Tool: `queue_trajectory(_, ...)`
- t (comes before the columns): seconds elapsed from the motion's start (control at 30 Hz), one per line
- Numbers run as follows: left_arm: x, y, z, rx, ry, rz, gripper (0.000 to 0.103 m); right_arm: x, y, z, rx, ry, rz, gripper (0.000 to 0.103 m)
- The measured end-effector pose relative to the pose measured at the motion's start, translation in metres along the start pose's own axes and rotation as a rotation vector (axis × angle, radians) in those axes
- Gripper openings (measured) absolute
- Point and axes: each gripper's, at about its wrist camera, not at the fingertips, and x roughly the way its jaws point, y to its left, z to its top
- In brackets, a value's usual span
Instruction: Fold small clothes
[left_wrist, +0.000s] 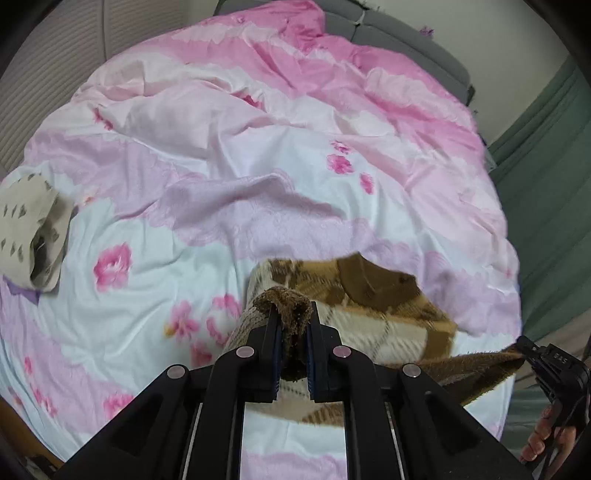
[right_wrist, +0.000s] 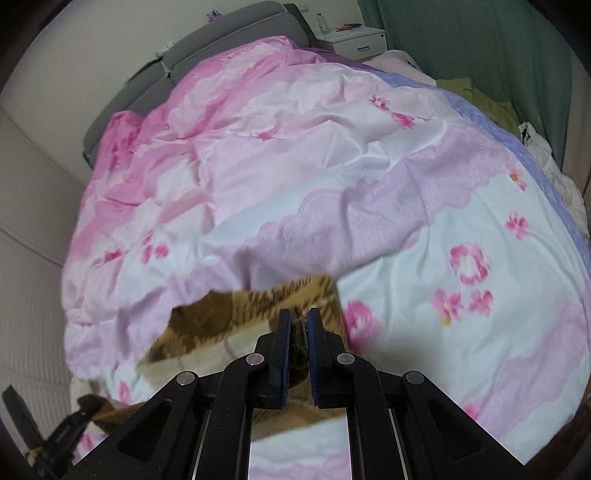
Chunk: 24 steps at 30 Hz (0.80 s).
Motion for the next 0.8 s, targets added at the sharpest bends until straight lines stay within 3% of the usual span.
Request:
queue_trajectory(0.27,0.079,0.007,0.036,-0.052,0.100,0.082,0.013,0.073,0.013,0.039,-0.017,0.073,-0.053,0.009)
queue_trajectory(0.47,0.104,0.007,0.054,-0.086,0.119,0.112,0.015,0.111,0.025,0.062,-0.053,0.087,-0.095,0.009)
queue_trajectory(0.53,0.105,0.007,0.061,-0.091,0.097,0.134,0.020,0.117,0.030,0.070,-0.072,0.081,-0.121,0.010)
queue_trajectory(0.63,0.094,0.005,0.069,-0.032,0.028,0.218,0.053,0.119,0.044,0.078,-0.156,0.089,-0.124,0.025)
queue_trajectory(0.67,0.088,0.005,0.070,-0.004,-0.001,0.235,0.065,0.117,0.047,0.080,-0.173,0.083,-0.141,0.038)
queue_trajectory(0.7,0.080,0.003,0.069,0.046,-0.034,0.233,0.065,0.112,0.051,0.079,-0.197,0.060,-0.150,0.052)
queue_trajectory(0.77,0.070,-0.001,0.065,0.171,-0.067,0.217,0.070,0.103,0.055,0.075,-0.249,0.028,-0.142,0.062)
queue_trajectory(0.8,0.068,-0.004,0.062,0.230,-0.074,0.209,0.070,0.098,0.058,0.070,-0.288,0.018,-0.143,0.063)
